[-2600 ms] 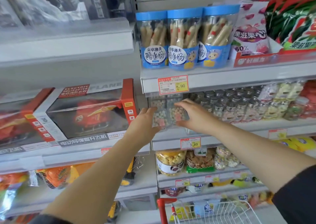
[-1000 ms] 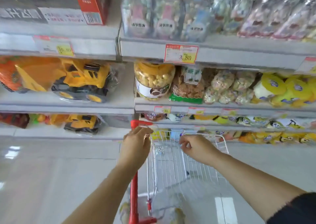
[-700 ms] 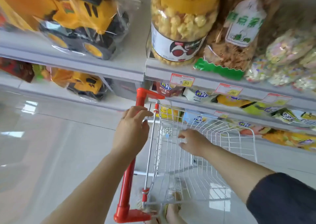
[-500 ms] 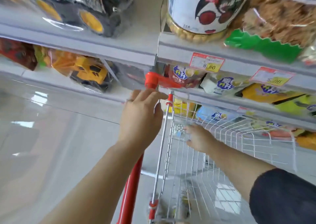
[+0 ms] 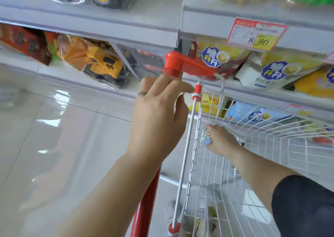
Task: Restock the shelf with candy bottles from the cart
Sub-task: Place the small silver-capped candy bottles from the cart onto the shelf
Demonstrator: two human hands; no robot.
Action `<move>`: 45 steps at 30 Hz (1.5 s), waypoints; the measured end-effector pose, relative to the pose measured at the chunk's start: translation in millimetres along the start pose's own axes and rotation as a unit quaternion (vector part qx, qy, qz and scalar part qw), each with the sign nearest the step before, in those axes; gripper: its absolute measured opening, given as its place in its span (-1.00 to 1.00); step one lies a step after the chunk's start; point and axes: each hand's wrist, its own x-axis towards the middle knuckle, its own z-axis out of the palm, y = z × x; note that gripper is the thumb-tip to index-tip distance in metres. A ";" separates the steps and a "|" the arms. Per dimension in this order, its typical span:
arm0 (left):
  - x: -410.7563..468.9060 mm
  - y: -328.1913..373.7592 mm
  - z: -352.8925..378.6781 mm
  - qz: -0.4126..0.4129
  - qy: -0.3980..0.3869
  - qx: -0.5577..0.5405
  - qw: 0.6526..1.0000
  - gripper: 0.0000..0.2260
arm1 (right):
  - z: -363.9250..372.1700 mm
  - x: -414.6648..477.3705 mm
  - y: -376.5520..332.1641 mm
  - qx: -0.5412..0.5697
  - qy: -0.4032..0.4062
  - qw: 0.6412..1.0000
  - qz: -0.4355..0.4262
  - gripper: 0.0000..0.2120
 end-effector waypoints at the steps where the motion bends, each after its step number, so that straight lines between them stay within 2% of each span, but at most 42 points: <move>1: -0.2 0.8 -1.0 0.002 0.001 0.007 1.000 -0.78 | -8.7 -11.6 -1.9 0.024 -0.003 1.000 0.000 -0.40; 5: -1.1 5.2 -3.0 -0.009 -0.038 0.059 0.998 -0.77 | -66.7 -76.7 -17.7 0.156 0.000 0.988 -0.013 -0.37; 8: 0.3 32.3 -20.5 -0.036 -0.080 0.090 0.992 -0.77 | -128.6 -136.5 -36.7 0.309 -0.036 0.950 -0.026 -0.55; 11: 5.0 74.2 -51.7 -0.082 -0.147 -0.030 0.985 -0.78 | -192.3 -197.9 -53.2 0.398 -0.036 0.915 -0.044 -0.70; 13: 12.0 106.4 -77.9 -0.161 -0.226 -0.156 0.948 -0.80 | -234.1 -238.9 -61.9 0.433 -0.024 0.900 -0.053 -0.71; 15: 21.2 137.5 -103.4 -0.223 -0.286 -0.258 0.896 -0.81 | -274.4 -276.7 -70.2 0.434 -0.008 0.898 -0.079 -0.70; 16: 27.6 153.1 -116.9 -0.236 -0.304 -0.291 0.876 -0.77 | -293.1 -293.5 -74.4 0.430 0.004 0.898 -0.092 -0.77; 18: 42.8 180.6 -140.9 -0.216 -0.318 -0.333 0.861 -0.69 | -328.7 -324.2 -82.2 0.422 0.030 0.899 -0.114 -0.84; 19: 49.8 194.1 -152.3 -0.202 -0.315 -0.348 0.860 -0.68 | -343.7 -337.9 -85.4 0.413 0.040 0.901 -0.125 -0.83; 21: 63.7 216.3 -173.5 -0.184 -0.299 -0.369 0.861 -0.67 | -371.3 -361.3 -92.0 0.392 0.070 0.907 -0.140 -0.53; 22: 70.5 226.0 -183.4 -0.179 -0.291 -0.375 0.862 -0.66 | -383.6 -371.4 -94.3 0.379 0.084 0.910 -0.149 -0.45; 24: 83.7 239.5 -200.4 -0.166 -0.279 -0.384 0.864 -0.63 | -406.0 -388.6 -98.3 0.334 0.120 0.920 -0.163 -0.45; 26: 97.3 249.6 -214.9 -0.138 -0.274 -0.381 0.872 -0.58 | -429.1 -403.8 -103.9 0.297 0.158 0.928 -0.162 -0.35; 30: 131.7 258.8 -233.0 -0.069 -0.239 -0.375 0.893 -0.58 | -477.0 -422.8 -117.8 0.232 0.226 0.932 -0.165 -0.41; 32: 151.3 261.1 -239.7 -0.040 -0.221 -0.356 0.907 -0.57 | -498.7 -426.0 -126.3 0.195 0.261 0.931 -0.165 -0.30; 34: 173.0 257.9 -246.3 -0.008 -0.190 -0.319 0.929 -0.56 | -519.3 -424.0 -134.8 0.161 0.303 0.926 -0.158 -0.32; 39: 211.1 232.9 -247.8 0.063 -0.071 -0.108 0.990 -0.66 | -552.6 -409.3 -146.4 0.129 0.373 0.909 -0.136 -0.32; 42: 230.5 216.8 -242.2 0.082 -0.117 0.045 0.989 -0.59 | -567.8 -398.3 -151.5 0.119 0.389 0.905 -0.123 -0.32; 45: 237.5 211.1 -233.7 0.117 -0.183 0.145 0.965 -0.51 | -577.2 -386.6 -154.8 0.088 0.395 0.908 -0.104 -0.31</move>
